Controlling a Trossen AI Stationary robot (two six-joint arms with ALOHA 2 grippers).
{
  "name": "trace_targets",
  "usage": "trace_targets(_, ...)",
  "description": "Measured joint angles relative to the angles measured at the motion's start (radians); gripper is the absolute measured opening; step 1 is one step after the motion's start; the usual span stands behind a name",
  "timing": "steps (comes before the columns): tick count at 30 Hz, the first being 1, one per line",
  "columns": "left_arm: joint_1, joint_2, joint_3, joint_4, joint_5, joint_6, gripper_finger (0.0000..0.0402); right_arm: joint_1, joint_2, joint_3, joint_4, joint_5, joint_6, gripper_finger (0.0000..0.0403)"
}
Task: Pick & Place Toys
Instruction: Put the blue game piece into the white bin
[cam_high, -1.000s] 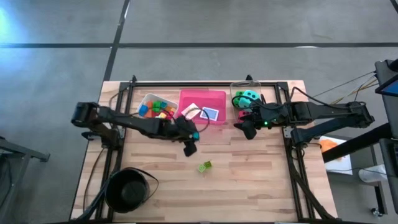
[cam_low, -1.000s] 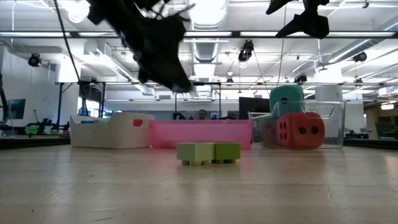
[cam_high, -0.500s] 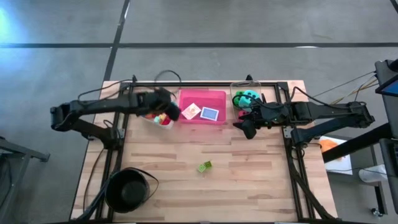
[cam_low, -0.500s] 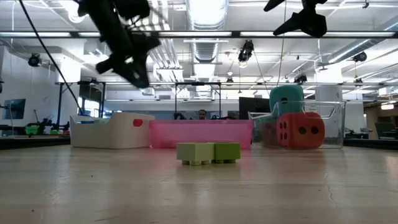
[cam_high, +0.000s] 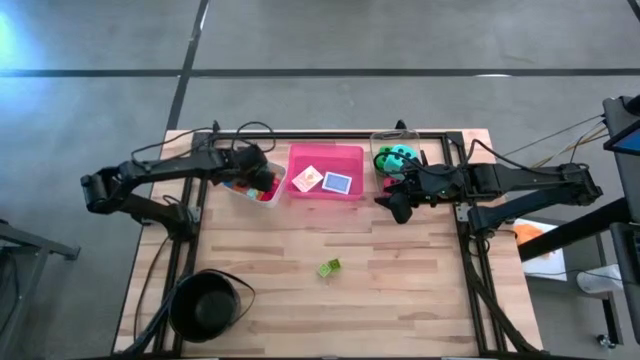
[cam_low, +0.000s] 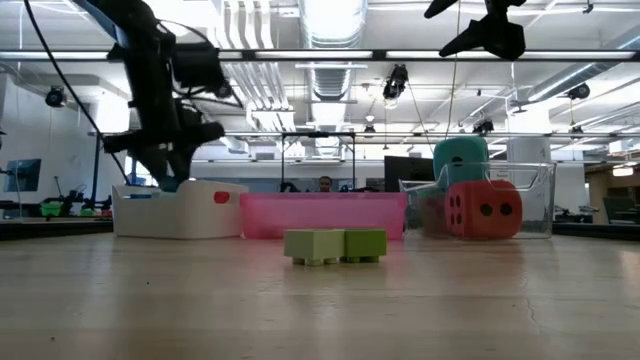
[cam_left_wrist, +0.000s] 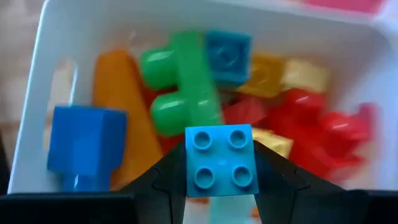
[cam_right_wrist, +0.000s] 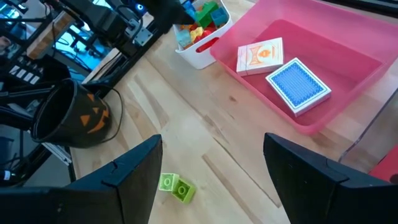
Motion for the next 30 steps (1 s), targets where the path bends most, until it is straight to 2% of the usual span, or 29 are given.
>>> trace_targets(10,0.004,-0.002,-0.085,0.001,-0.005,-0.067,0.0135,0.000,0.000,0.000,0.000,0.000,-0.014,0.0271)
trace_targets(30,0.005,-0.016,-0.082,-0.003,0.004,-0.077,0.0135,0.000,0.000,0.000,-0.001,-0.001,-0.018,0.0271)
